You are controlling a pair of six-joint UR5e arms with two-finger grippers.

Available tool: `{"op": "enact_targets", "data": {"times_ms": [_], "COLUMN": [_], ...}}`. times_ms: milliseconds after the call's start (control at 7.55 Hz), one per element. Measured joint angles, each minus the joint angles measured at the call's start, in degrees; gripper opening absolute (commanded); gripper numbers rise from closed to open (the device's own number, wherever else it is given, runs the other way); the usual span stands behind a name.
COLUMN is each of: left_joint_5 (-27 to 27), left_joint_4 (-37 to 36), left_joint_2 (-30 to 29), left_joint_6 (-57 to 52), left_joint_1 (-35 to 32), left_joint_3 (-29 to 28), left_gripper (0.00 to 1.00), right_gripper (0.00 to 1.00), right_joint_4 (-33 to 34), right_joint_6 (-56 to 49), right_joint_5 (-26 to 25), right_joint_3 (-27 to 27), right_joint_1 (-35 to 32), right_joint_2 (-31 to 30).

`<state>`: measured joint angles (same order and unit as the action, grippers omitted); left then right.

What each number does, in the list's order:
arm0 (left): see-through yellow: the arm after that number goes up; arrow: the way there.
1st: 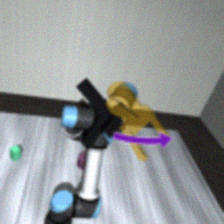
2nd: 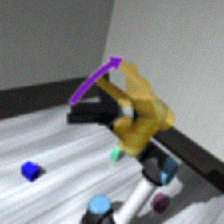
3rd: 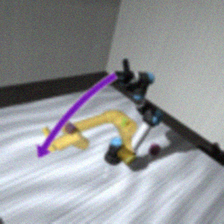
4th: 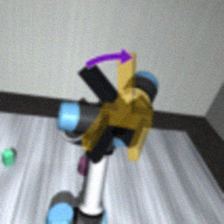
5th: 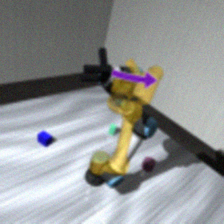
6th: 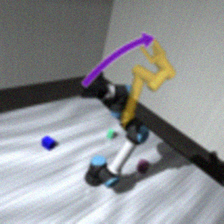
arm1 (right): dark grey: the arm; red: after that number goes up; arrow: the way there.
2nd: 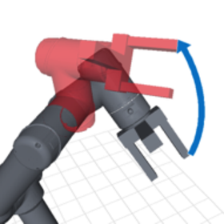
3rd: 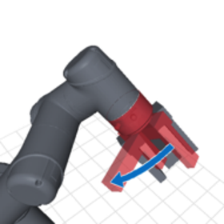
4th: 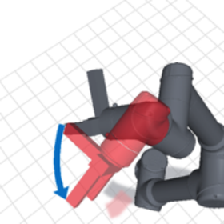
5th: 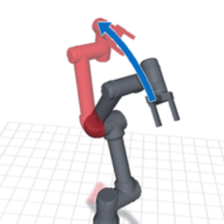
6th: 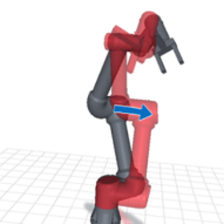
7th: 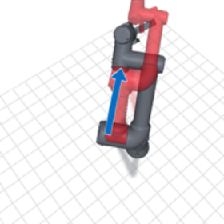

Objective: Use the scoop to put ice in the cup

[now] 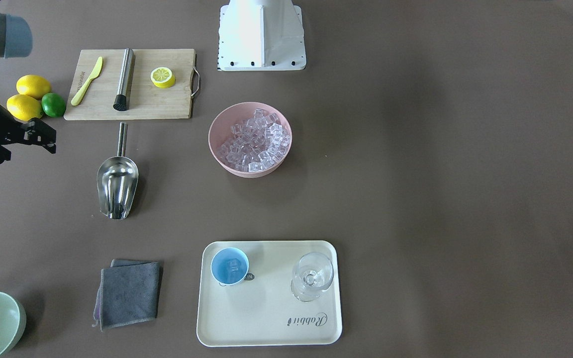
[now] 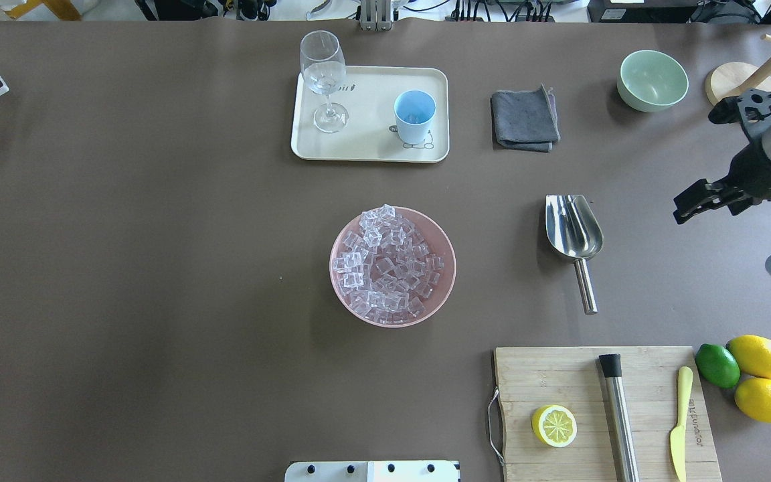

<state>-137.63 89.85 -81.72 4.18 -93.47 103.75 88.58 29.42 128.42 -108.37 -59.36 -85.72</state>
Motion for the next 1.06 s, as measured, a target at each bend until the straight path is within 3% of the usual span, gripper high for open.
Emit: {"op": "enact_targets", "data": {"times_ms": [530, 1060], "left_joint_5": [0.02, 0.28], "left_joint_4": [-0.93, -0.9], "left_joint_2": [-0.21, -0.53], "left_joint_6": [0.11, 0.08], "left_joint_1": [1.14, 1.74], "left_joint_3": [-1.02, -1.8], "left_gripper": [0.98, 0.98], "right_gripper": [0.99, 0.99], "right_joint_4": [4.58, 6.65], "right_joint_6": [-23.52, -36.9], "right_joint_5": [0.0, 1.11], "right_joint_3": [0.58, 8.91], "right_joint_1": [-16.52, -28.97], "right_joint_2": [-6.49, -8.34]}}
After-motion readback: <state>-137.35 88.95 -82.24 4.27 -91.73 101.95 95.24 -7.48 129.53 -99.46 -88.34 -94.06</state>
